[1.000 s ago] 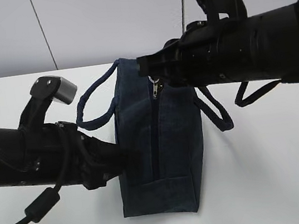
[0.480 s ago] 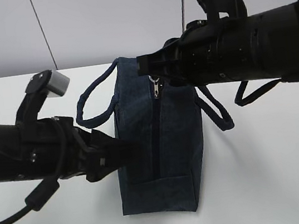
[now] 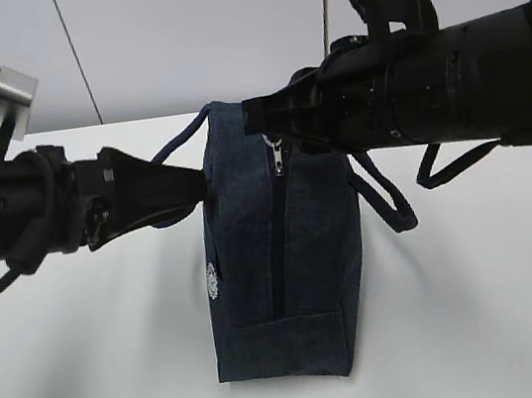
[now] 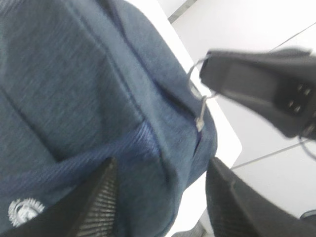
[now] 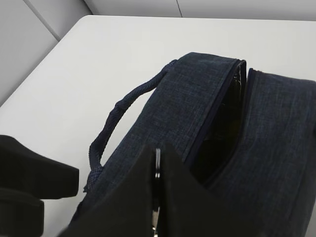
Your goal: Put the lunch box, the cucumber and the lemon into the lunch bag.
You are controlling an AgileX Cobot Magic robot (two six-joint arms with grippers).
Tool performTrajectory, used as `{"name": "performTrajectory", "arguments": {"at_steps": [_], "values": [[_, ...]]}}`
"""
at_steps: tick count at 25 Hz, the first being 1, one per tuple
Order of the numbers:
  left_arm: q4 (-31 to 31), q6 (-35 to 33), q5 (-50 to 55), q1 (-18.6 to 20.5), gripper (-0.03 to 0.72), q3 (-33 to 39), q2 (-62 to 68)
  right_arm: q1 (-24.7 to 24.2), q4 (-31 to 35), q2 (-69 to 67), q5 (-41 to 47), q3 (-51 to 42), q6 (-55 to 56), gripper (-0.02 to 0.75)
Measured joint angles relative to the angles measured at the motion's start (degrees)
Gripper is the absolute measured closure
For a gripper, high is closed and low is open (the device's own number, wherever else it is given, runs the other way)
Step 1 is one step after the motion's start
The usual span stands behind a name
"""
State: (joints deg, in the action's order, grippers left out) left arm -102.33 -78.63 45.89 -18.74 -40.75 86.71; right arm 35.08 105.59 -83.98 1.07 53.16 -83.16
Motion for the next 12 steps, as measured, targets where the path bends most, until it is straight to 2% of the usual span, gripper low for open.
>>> {"name": "performTrajectory", "arguments": {"at_steps": [6,12], "values": [[0.13,4.26,-1.05,0.14,0.303,-2.74,0.0,0.0,0.0,0.0,0.34,0.0,0.0,0.738],[1.75,5.13,-1.27,0.14,0.304,-2.77,1.98,0.0,0.0,0.0,0.61,0.0,0.0,0.738]]}}
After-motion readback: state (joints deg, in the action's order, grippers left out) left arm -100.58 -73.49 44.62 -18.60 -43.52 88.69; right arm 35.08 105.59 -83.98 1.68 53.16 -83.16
